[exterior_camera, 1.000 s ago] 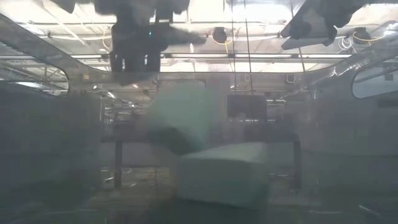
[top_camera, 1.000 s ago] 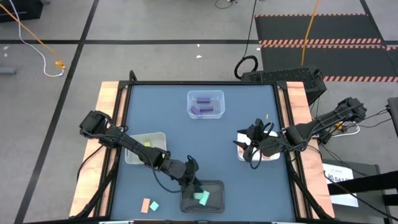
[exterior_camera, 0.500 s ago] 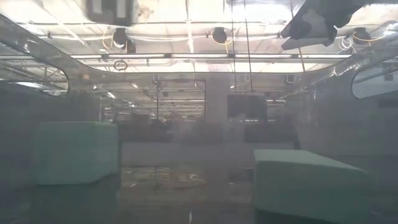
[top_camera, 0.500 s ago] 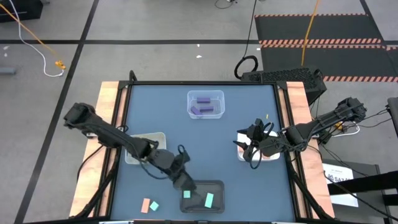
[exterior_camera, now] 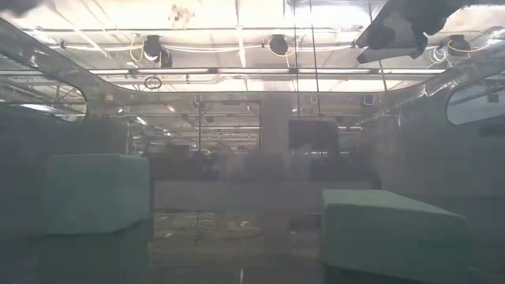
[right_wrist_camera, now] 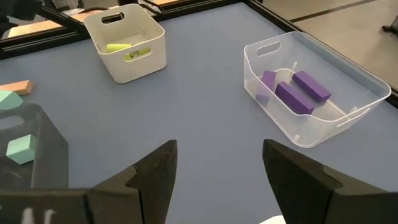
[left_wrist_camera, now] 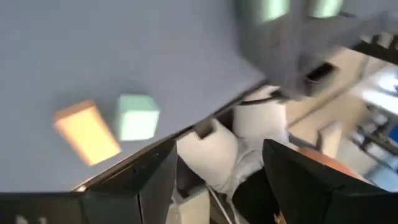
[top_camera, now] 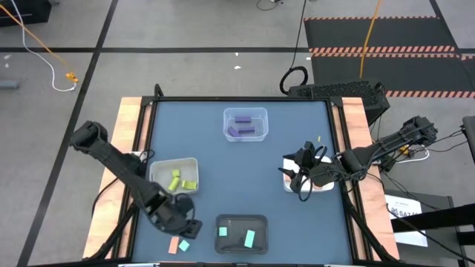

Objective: Sort & place blocks by color
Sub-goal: Put the light blue block into the black bin

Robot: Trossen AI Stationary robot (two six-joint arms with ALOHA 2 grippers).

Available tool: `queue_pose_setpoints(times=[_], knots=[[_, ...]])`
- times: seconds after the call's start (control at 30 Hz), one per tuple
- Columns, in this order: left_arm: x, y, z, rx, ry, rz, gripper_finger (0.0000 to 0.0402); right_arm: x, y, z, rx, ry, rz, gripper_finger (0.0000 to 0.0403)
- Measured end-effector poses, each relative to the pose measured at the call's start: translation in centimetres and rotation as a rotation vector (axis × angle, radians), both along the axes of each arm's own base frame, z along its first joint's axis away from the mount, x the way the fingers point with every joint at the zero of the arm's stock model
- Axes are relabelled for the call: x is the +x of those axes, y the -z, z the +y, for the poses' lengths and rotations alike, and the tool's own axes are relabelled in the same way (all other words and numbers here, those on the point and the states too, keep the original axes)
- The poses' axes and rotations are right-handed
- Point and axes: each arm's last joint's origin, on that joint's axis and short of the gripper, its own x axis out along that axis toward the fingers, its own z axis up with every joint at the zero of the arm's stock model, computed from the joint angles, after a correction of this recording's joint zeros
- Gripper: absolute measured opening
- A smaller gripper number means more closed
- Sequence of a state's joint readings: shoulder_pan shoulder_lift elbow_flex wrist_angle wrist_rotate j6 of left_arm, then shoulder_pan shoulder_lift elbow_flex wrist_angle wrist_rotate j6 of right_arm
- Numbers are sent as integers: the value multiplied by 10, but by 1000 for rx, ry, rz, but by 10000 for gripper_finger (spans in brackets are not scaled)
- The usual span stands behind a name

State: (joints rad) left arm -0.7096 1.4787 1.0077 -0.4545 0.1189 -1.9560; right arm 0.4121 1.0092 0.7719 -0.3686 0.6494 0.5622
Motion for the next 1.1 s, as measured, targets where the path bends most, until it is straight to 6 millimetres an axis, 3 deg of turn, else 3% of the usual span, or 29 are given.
queue_pose_setpoints(times=[0.23,0.47,0.8,1.1], knots=[[-7,30,-23,39,-91,146,237,0,0,0,0,0,0,228],[-7,57,-33,77,-61,250,237,0,0,0,1,0,-2,228],[-5,60,-33,71,-48,259,237,0,0,0,1,0,-2,228],[6,80,-38,51,0,278,237,0,0,0,1,0,-1,228]])
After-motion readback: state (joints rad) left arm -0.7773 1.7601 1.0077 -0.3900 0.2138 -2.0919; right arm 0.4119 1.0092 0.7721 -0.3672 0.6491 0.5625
